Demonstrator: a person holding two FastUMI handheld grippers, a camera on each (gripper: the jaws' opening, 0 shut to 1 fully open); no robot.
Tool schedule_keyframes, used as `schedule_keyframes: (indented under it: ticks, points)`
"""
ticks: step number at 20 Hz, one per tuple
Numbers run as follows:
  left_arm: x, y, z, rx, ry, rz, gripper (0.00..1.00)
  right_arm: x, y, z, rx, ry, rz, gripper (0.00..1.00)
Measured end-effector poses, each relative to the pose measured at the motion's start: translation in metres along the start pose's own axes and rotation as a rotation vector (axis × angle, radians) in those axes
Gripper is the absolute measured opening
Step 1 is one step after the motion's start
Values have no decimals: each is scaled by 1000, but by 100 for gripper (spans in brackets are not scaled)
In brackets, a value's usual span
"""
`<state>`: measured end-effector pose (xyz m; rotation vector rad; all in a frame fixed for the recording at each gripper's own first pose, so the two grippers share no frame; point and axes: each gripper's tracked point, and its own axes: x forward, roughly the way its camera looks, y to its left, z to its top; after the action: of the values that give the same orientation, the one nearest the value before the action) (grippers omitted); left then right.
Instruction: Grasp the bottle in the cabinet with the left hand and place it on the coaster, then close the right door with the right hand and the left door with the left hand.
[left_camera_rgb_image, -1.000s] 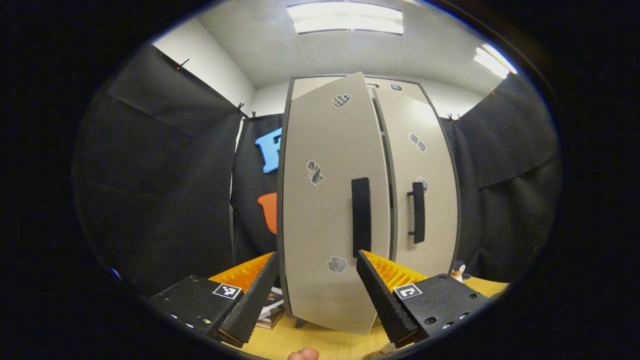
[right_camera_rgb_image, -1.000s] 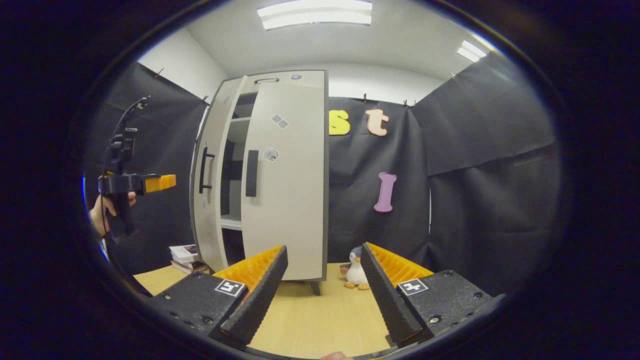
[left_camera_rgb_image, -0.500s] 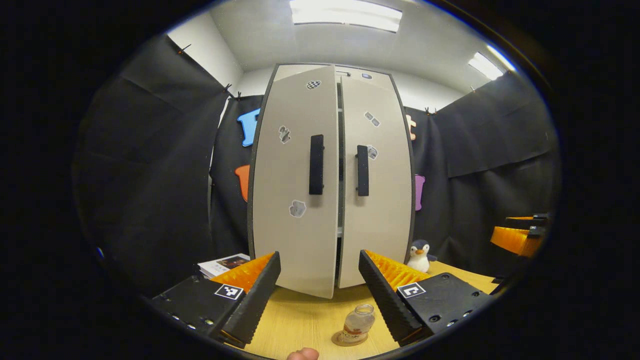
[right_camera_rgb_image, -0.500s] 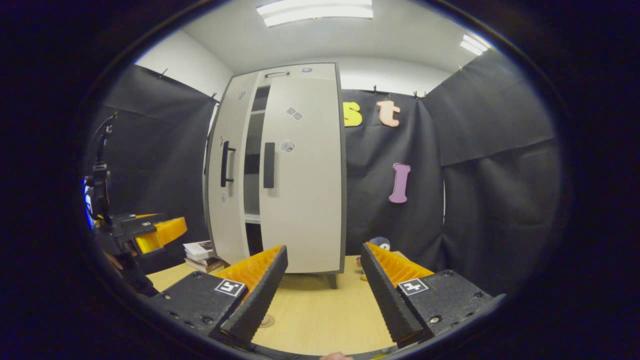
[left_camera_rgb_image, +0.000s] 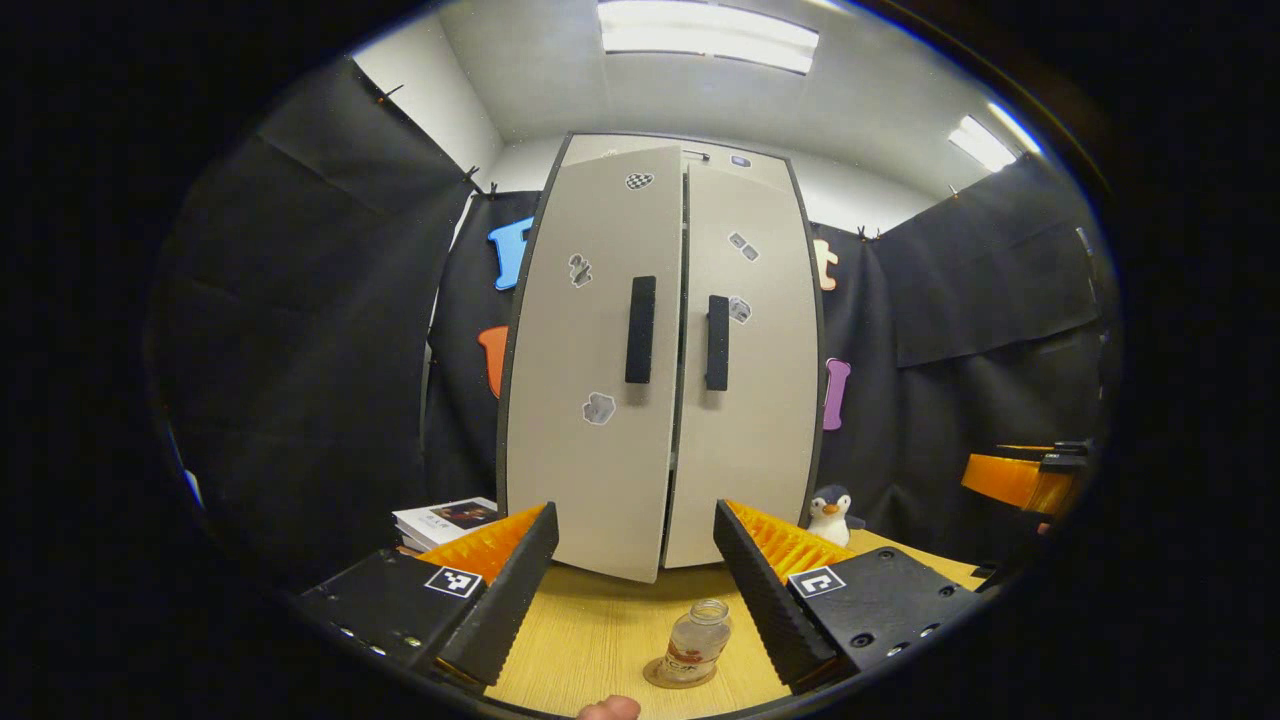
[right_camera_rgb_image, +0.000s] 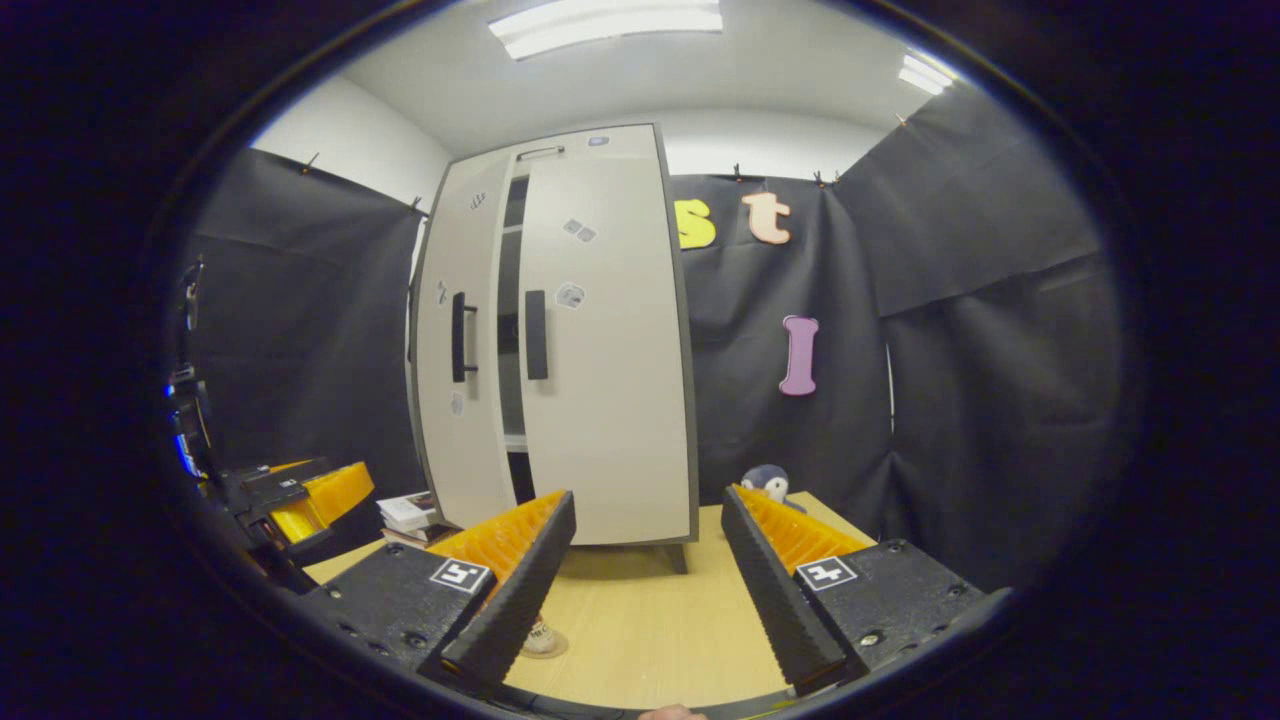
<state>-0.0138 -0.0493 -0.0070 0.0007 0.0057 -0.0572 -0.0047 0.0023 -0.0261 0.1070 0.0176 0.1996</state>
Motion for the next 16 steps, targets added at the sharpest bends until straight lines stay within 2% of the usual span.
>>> schedule_keyframes:
  ticks: [1, 3, 6, 7, 8, 9, 10, 12, 13, 14, 16]
  points:
    - [0, -3, 1, 3, -1, -7, 99, -1, -2, 1, -3, -3, -2, 96]
    - [1, -6, 1, 16, 1, -18, 95, -2, -5, 0, -10, 2, -4, 96]
    - [0, -6, 0, 31, 2, -24, 95, -5, -10, -2, -14, 14, -8, 96]
    - [-1, -6, -1, 31, 3, -23, 99, -5, -11, -1, -13, 15, -10, 96]
    - [-2, -7, -1, 32, 5, -23, 95, -6, -11, 0, -12, 16, -11, 96]
    - [-4, -6, -2, 32, 8, -22, 99, -6, -12, 0, -11, 16, -12, 96]
    - [-4, -6, -3, 31, 11, -21, 95, -6, -12, 0, -11, 16, -12, 96]
    - [-6, -6, -6, 26, 14, -21, 95, -7, -12, 2, -14, 13, -12, 96]
    - [-7, -6, -7, 27, 18, -20, 99, -8, -12, 2, -18, 15, -10, 96]
    - [-8, -6, -8, 29, 21, -19, 95, -7, -12, 0, -21, 23, -7, 96]
    - [-10, -6, -10, 30, 25, -19, 95, -8, -11, -2, -21, 28, -7, 96]
